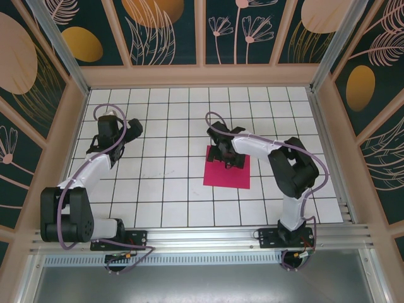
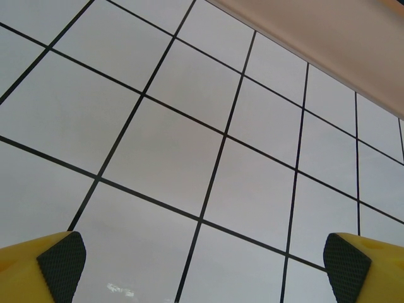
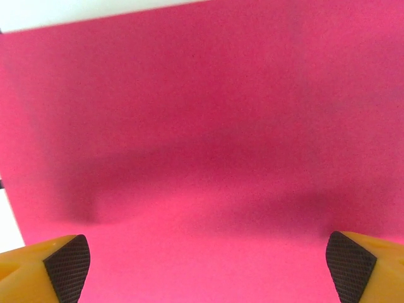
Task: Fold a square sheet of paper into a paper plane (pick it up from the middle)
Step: Fold the square sheet of paper in half at the center of the table.
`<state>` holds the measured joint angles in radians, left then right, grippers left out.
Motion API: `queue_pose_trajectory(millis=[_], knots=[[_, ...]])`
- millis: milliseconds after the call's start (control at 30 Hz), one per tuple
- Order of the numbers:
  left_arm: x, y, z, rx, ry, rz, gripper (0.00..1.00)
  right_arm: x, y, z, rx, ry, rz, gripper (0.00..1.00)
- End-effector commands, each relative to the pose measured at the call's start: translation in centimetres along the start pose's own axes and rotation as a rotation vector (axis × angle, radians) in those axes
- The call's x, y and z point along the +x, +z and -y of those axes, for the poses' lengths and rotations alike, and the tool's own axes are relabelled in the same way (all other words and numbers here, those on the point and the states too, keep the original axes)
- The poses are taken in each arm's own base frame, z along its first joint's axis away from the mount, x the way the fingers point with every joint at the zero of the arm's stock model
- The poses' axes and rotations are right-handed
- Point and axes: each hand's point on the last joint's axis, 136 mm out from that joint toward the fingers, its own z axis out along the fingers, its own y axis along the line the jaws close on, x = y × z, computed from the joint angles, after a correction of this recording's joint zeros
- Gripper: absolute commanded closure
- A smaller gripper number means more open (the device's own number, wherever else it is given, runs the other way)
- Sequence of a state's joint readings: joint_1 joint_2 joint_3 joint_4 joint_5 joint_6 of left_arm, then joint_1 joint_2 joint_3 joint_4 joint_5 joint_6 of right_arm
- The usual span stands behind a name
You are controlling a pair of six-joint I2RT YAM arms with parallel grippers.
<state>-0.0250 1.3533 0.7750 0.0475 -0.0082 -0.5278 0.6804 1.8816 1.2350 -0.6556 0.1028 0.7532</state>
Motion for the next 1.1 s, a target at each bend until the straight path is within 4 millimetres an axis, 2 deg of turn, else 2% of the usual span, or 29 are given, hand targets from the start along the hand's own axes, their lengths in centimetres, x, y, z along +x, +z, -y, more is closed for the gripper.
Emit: queue_pose_trajectory(millis=[0, 333, 700, 800, 900, 1000, 1067], knots=[[-0.8, 0.1, 0.4, 0.008, 0.014, 0.005, 0.02, 0.7, 0.7, 0.5, 0.015, -0.035, -0.05, 0.01], [-0.5, 0.3, 1.5, 0.065, 0.01, -0.025, 0.02, 3.7, 3.8, 2.4, 0.067, -0.067, -0.151, 0.03], [-0.6, 0.1, 1.3, 0.057, 0.013, -0.017, 0.02, 3.4, 4.0, 3.1, 0.085, -0.069, -0.136, 0.15], [-0.6, 0.1, 1.4, 0.062, 0.013, -0.017, 0.02, 2.7, 3.3, 2.5, 0.061, -0.072, -0.112, 0.2], [-0.5, 0.1, 1.6, 0.074, 0.012, -0.021, 0.02, 1.9, 2.4, 1.3, 0.005, -0.072, -0.089, 0.3], [-0.1, 0.1, 2.0, 0.102, 0.002, -0.036, 0.02, 1.1, 1.2, -0.7, -0.101, -0.074, -0.059, 0.43], [0.4, 0.3, 2.4, 0.128, -0.013, -0.056, 0.02, 0.6, 0.1, -2.6, -0.198, -0.085, -0.039, 0.57]])
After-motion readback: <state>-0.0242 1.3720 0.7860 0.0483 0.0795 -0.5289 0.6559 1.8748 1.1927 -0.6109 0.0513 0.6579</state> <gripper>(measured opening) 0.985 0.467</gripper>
